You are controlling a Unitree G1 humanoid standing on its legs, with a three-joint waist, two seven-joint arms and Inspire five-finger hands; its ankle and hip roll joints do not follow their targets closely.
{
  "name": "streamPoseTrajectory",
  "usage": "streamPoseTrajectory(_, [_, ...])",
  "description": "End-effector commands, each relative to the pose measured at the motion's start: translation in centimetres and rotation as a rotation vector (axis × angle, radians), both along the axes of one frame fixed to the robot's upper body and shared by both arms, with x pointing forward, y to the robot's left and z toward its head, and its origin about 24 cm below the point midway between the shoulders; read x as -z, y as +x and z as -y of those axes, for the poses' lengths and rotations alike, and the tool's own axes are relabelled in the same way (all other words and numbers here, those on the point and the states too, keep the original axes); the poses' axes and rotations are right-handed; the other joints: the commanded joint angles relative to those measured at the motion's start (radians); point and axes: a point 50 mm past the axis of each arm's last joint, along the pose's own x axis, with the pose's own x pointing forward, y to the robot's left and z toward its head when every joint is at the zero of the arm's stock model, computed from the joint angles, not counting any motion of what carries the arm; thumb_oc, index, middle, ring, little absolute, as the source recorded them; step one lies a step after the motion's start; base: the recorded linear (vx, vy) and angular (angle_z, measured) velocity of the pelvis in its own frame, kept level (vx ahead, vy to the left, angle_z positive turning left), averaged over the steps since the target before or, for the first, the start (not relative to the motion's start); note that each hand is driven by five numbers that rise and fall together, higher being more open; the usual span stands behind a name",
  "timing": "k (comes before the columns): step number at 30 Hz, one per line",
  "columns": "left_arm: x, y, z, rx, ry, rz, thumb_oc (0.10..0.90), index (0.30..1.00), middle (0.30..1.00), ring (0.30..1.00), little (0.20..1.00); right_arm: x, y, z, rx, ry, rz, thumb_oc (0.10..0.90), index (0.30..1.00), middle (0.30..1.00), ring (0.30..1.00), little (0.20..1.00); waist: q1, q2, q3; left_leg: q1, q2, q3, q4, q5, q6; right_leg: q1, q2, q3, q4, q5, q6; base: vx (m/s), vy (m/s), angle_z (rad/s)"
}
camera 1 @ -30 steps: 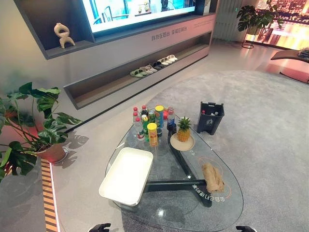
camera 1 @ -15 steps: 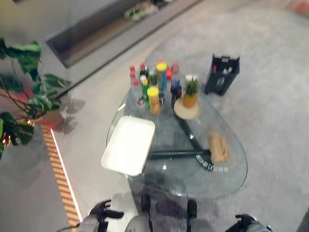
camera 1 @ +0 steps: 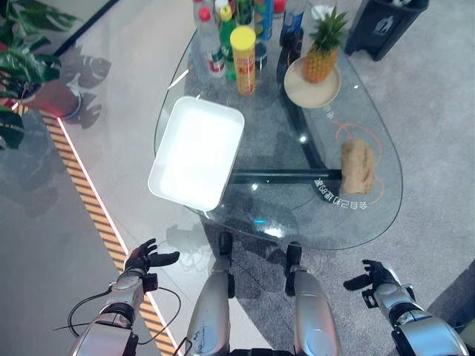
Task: Wipe the table with a cloth and put it in the basket.
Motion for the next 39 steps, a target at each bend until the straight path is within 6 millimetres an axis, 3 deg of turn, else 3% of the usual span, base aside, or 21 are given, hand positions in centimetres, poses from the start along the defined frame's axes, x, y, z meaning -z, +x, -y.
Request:
streamPoseTrajectory(1, [-0.5,-1.4,-2.5,-0.149,0.049,0.055,0.800,0.900,0.900,0.900,0.900,-0.7,-1.7,2.6,0.113,-0.136,0.061,0.800,0.900,0.900,0.900,0.900,-0.014,-0.035,-0.036,-0.070,-0.053,-0.027,0.183,-0.144,0.041,-0.027,0.035,0.029,-0.050,0.068,0.001,-0.05,-0.005,-0.01])
streamPoseTrajectory(21, [-1.2,-0.4,-2.0,-0.175,0.053,0.126,0.800,0.900,0.900,0.900,0.900,-3.0,1.0,2.0,0.128,-0.237,0.232,0.800,0.900,0.900,0.900,0.900,-0.018,-0.016,0.008,-0.193,-0.047,-0.014,0.295,-0.181,0.038,-0.146,0.035,0.017,0.045,0.039,-0.018,-0.05,0.001,-0.02])
streamPoseTrajectory(29, [-1.5,0.0,-1.9,-0.166,0.052,0.142,0.800,0.900,0.900,0.900,0.900,-4.7,0.7,4.6,0.427,-0.071,0.425,0.800,0.900,0.900,0.900,0.900,-0.018,-0.014,0.008,-0.190,-0.048,-0.009,0.292,-0.184,0.038,-0.141,0.039,0.019,0.035,0.044,-0.019,0.00,0.000,0.00])
streamPoseTrajectory(39, [-2.1,0.6,-2.2,-0.153,0.058,0.154,0.800,0.900,0.900,0.900,0.900,-11.7,3.2,7.6,0.610,-0.061,0.805,0.800,0.900,0.900,0.900,0.900,-0.007,-0.020,0.008,-0.167,-0.054,0.000,0.243,-0.175,0.042,-0.118,0.036,-0.005,-0.013,0.062,-0.011,0.00,0.000,0.00])
